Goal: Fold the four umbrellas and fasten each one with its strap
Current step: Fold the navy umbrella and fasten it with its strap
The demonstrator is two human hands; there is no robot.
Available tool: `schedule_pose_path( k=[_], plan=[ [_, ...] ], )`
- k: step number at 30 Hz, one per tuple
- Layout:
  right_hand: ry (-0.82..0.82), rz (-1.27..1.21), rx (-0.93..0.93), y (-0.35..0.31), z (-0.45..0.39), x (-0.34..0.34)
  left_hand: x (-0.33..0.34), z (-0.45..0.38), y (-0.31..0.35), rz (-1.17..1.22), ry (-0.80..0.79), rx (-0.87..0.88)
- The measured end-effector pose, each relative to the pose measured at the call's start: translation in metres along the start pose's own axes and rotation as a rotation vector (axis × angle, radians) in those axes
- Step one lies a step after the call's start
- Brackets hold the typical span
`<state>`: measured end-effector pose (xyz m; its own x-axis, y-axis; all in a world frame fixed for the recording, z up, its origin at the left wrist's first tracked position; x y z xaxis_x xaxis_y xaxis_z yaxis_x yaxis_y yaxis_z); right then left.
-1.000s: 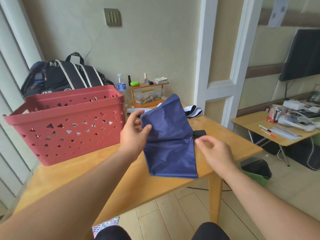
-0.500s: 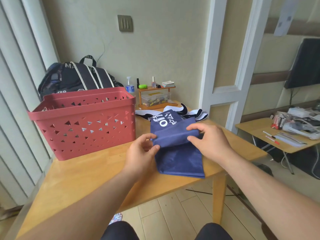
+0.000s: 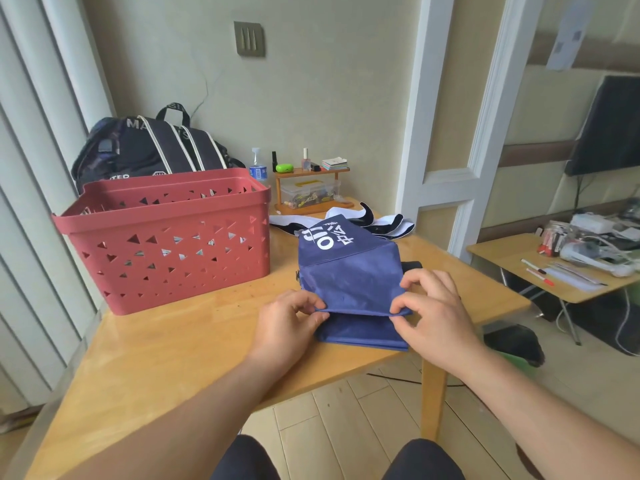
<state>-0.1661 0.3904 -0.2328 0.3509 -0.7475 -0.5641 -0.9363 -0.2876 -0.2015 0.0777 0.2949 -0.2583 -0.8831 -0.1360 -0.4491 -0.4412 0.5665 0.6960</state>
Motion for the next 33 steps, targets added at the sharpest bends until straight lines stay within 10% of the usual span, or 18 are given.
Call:
schedule_pose_path(
  k=[28, 33],
  plan=[
    [-0.565, 0.132, 0.021, 0.003, 0.009, 0.028, 0.016, 0.015, 0.013, -0.461, -0.050, 0.483],
    [-0.317, 0.079, 0.021, -0.016, -0.030, 0.041, 0.022, 0.015, 0.015, -0.469, -0.088, 0.577]
  ],
)
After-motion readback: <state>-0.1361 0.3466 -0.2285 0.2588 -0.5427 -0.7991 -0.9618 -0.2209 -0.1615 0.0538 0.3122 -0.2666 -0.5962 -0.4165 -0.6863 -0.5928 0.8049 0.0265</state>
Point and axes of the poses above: each hand's wrist, its own z-axis away from the middle knuckle, its own x-axis out of the palm, y = z × x, the point moved 4 cm from there along -z, towards the middle knuckle, and after that the axes turned 6 degrees about y, right-handed, at the moved point
